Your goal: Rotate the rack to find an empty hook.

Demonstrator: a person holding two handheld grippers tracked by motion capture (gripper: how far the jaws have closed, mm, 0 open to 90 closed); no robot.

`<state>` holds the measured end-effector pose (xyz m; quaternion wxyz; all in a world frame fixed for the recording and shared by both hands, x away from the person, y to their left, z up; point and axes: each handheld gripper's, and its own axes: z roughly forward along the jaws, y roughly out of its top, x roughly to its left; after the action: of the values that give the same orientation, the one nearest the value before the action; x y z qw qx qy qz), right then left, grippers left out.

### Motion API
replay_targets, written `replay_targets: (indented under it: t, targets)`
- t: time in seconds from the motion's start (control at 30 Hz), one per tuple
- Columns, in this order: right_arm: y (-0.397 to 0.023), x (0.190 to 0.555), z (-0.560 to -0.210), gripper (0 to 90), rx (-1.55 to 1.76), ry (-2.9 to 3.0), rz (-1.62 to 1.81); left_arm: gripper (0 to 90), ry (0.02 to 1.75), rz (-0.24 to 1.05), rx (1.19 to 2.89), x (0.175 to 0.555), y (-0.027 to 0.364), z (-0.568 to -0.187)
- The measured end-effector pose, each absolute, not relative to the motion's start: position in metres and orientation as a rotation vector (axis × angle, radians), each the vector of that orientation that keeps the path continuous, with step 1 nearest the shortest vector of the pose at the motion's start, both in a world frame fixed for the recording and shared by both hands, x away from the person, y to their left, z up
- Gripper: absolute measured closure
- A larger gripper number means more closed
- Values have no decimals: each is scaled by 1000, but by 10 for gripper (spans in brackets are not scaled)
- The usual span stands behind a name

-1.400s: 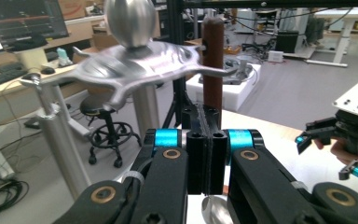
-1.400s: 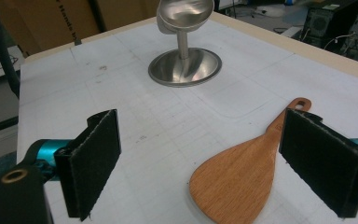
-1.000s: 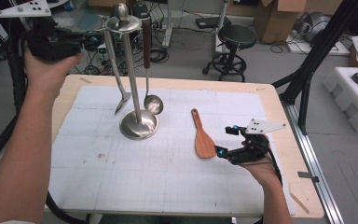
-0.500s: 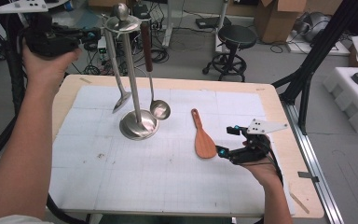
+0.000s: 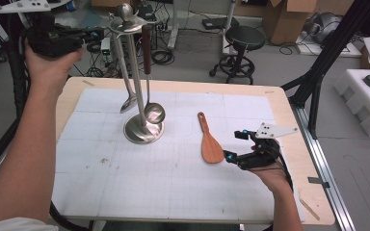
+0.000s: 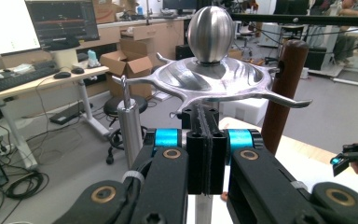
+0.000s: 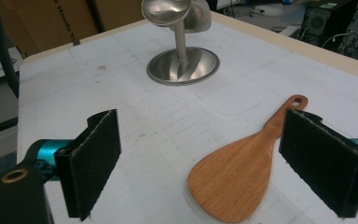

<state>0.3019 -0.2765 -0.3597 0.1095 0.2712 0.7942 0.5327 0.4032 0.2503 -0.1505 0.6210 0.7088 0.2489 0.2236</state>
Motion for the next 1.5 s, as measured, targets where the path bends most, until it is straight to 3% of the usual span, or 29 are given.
replay_targets:
  t: [0.33,0.63,0.87,1.17,1.5]
  targets:
    - [-275,303,-360,118,796,2341,1558,887,541,491,1625,395,250,-151]
    - [-275,302,-360,118,795,2337,1566,719,513,462,1646,374,251,-167]
    - [-275,302,-360,118,798,2339,1565,483,531,456,1669,357,249,-190]
    - [-274,302,-360,118,800,2335,1556,273,563,421,1663,340,253,-237]
    - [-274,303,-362,118,815,2343,1548,198,563,368,1664,324,250,-287]
